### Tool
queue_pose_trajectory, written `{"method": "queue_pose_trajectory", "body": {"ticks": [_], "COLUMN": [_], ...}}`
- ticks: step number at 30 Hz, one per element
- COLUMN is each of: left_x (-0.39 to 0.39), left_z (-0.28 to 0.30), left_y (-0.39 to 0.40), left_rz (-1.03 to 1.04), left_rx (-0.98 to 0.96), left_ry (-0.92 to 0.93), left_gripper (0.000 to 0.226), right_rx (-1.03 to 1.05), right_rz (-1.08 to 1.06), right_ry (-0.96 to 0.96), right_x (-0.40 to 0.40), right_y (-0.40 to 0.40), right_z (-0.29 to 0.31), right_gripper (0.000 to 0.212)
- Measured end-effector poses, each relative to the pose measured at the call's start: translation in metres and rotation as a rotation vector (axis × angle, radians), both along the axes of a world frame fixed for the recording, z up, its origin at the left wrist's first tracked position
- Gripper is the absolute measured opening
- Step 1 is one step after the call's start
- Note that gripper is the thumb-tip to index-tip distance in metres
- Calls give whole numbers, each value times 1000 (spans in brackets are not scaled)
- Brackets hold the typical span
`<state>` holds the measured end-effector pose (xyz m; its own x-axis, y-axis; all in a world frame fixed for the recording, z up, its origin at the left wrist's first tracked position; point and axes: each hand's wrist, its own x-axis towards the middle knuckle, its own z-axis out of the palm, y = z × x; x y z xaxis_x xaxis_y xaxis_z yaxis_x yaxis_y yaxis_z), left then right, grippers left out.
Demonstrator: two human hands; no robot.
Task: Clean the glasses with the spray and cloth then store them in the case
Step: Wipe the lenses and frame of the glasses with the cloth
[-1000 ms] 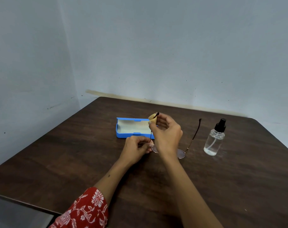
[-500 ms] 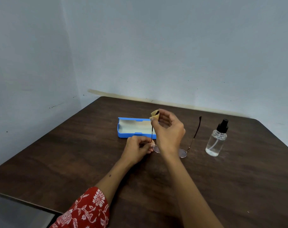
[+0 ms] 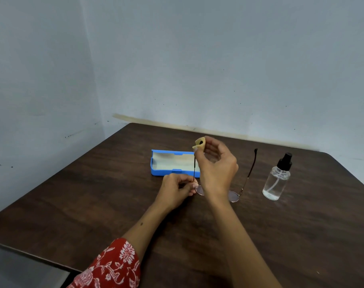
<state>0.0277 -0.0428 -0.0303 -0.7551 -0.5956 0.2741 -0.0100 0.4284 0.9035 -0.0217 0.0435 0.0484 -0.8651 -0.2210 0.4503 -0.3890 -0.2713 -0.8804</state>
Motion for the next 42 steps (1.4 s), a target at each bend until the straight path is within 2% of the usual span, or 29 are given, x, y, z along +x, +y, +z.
{"method": "queue_pose_trajectory", "body": {"ticks": [4, 7, 14, 22, 29, 32, 37, 42], "left_x": [2, 2, -1, 1, -2, -1, 1, -1], "left_z": [2, 1, 0, -3, -1, -2, -3, -1], "left_y": [2, 2, 1, 0, 1, 0, 0, 2], "left_rz": [-5, -8, 6, -4, 8, 5, -6, 12], "left_rx": [-51, -58, -33, -87, -58, -59, -93, -74], "left_ry": [4, 7, 11, -1, 5, -6, -14, -2], "left_gripper": [17, 18, 14, 17, 13, 13, 18, 13], "right_rx": [175, 216, -65, 67, -93, -80, 65, -43], "right_rz": [-30, -40, -22, -39, -9, -23, -36, -15], "right_ry": [-27, -47, 1, -61, 15, 6, -52, -10], "right_x": [1, 0, 1, 1, 2, 2, 1, 0], "right_y": [-1, -1, 3, 4, 7, 5, 4, 5], "right_z": [-24, -29, 7, -29, 10, 0, -28, 1], "right_gripper": [23, 21, 22, 25, 23, 21, 25, 20]}}
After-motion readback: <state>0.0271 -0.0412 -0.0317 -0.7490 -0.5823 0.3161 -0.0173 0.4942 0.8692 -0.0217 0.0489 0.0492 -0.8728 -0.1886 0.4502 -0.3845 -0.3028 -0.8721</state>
